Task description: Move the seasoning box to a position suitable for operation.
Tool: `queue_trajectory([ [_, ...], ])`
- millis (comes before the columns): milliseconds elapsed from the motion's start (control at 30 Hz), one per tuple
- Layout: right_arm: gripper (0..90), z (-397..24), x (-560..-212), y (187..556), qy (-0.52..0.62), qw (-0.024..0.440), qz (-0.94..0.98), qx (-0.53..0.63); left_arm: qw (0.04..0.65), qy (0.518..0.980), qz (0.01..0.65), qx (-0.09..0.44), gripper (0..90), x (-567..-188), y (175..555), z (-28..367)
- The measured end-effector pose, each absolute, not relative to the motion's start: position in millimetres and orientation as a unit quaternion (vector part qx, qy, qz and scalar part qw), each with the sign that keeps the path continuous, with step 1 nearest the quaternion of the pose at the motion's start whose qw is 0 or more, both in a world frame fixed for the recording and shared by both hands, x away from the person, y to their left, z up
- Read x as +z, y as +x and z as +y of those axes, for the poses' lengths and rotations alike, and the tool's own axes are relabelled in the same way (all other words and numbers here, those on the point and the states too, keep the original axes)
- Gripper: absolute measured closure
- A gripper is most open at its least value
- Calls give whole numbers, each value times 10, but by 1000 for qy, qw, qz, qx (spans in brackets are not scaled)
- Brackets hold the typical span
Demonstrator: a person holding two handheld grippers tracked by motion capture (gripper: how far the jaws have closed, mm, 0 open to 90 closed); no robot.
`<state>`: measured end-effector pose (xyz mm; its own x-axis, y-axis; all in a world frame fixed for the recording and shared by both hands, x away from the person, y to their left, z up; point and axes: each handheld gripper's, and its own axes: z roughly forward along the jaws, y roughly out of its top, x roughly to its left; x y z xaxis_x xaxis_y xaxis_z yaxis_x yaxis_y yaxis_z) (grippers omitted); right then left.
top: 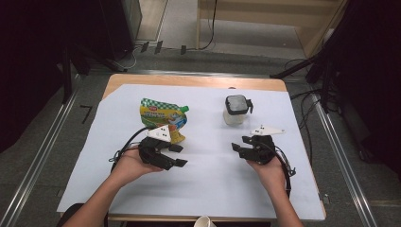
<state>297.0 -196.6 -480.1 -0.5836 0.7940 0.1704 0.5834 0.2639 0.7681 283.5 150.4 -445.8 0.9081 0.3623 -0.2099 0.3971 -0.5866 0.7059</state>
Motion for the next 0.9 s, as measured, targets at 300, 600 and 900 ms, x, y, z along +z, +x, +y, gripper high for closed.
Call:
queue_trajectory([
  [300, 424, -1926, -4693, 3190, 461, 145, 771, 415, 404, 890, 209, -25, 427, -4449, 2818, 1491],
  [600, 333, -1948, -4770, 3551, 498, 158, 758, 390, 405, 890, 205, -26, 427, -4449, 2817, 1493],
  [900, 219, -1851, -4826, 3813, 522, 186, 743, 375, 405, 891, 204, -29, 427, -4454, 2816, 1487],
])
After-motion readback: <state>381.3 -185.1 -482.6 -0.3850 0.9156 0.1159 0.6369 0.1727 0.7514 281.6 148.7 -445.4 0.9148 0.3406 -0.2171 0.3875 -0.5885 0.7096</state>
